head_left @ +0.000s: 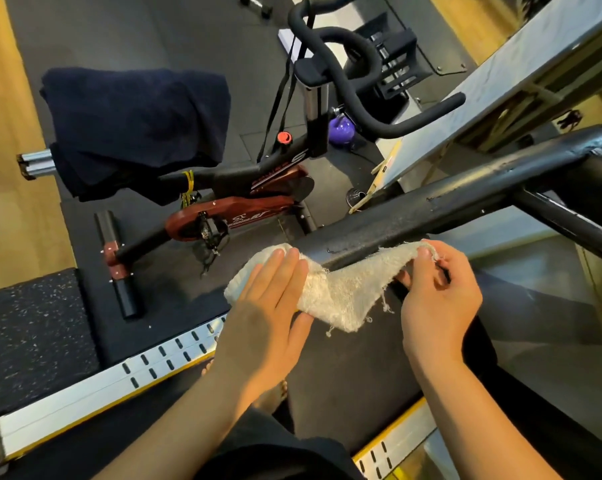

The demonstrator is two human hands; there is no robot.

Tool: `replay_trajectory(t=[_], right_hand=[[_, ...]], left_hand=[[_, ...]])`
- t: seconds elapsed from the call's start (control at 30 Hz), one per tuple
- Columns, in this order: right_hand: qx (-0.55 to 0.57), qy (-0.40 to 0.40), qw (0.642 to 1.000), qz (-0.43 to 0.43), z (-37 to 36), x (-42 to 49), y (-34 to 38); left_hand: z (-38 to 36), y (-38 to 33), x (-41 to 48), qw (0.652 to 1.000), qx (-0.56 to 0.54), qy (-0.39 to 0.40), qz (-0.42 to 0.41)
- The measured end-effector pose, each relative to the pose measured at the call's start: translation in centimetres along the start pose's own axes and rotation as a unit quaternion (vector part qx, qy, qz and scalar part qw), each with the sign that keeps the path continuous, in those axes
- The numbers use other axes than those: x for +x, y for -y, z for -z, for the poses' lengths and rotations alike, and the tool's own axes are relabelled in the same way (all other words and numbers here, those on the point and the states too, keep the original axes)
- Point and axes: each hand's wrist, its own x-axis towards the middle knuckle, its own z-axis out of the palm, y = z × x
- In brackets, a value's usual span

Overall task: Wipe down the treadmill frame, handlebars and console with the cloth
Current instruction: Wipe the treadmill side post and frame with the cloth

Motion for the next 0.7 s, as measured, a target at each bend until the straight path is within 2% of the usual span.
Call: replay_trajectory(t=[0.17,0.37,0.43,0.5,0.57,0.63,0.7], right_hand=[[-0.026,0.051,0.998,-0.009,-0.7,-1.0,-0.8],[-0.055,0.095,0.993,0.032,-0.7,-1.7,0.1],[-0.057,0.107,0.992,0.035,-1.0,-1.9,0.0],[-0.034,0.092,0.995,0.023,-1.8,-1.7,0.3],[-0.011,0.066,0.997,0.033,-2.6,-1.3,0.8],[-0.007,0.065,0.995,0.076,-3.1,-1.1,1.2],[-0.075,0.099,0.978,0.169,-3.4,-1.2,0.7]], left_hand=[[-0.8,-0.8,4.4,0.996,0.070,0.055,0.031],[0.1,0.1,0.0,0.999,0.029,0.010,0.026],[-0.4,-0.4,1.7,0.997,0.062,0.012,0.034],[-1.0,-1.2,3.6,0.993,0.113,0.030,0.033],[-1.1,-1.2,4.1,0.992,0.118,0.041,0.022],[-0.4,-0.4,2.7,0.995,0.092,0.033,0.008],[0.3,0.5,0.9,0.999,0.035,0.006,0.004]])
